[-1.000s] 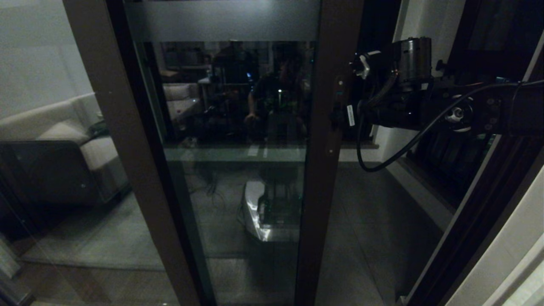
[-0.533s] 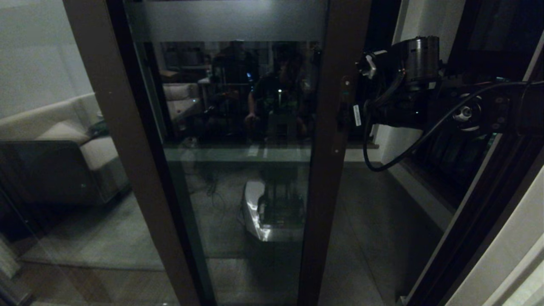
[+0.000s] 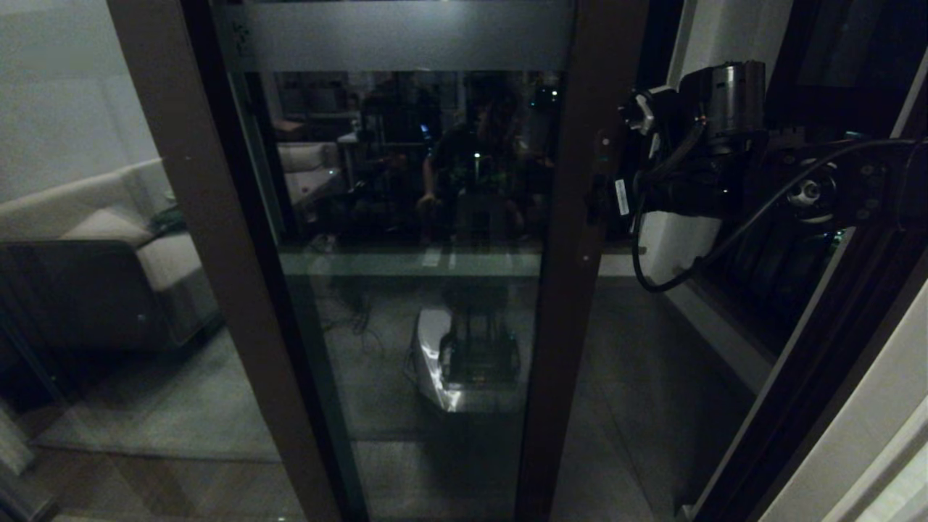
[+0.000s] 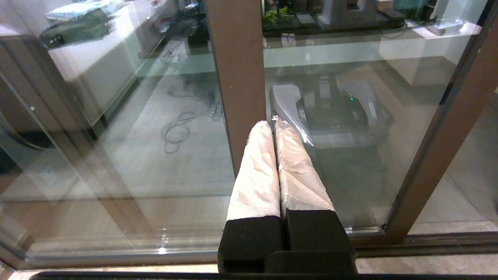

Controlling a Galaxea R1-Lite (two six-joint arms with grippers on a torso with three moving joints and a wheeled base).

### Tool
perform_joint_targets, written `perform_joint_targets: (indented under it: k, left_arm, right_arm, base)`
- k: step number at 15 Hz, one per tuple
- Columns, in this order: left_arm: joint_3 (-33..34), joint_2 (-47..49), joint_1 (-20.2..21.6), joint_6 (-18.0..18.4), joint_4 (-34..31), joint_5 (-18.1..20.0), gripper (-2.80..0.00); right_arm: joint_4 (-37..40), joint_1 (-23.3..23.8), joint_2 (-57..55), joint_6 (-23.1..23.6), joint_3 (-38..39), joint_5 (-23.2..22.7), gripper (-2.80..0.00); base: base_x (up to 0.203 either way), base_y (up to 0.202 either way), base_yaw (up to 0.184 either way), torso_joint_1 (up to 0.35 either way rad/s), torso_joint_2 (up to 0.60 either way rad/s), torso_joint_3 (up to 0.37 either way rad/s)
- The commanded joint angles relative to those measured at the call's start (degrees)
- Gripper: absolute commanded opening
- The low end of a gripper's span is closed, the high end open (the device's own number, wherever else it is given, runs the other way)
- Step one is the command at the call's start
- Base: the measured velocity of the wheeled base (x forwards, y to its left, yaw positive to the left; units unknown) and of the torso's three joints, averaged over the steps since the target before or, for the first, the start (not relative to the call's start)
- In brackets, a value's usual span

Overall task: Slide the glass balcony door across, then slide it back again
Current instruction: Close the slid door

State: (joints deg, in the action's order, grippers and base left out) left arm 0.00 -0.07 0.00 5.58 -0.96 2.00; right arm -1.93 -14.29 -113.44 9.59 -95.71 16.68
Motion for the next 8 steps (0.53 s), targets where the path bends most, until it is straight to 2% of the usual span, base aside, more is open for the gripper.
perform_joint_targets:
  k: [1,8]
  left_arm:
    - [0.1,0.0,0.0,0.0,0.0,0.0,-2.8]
    - [0.1,0.0,0.0,0.0,0.0,0.0,-2.8]
  right_arm:
    - [0.2,0.6,0.0,0.2,0.5,0.0,0.0]
    - [0.2,2.2,0.3,1.0,1.1,0.1,0.0]
  base:
    - [0.0,0.0,0.0,0.0,0.0,0.0]
    - [0.0,0.0,0.0,0.0,0.0,0.0]
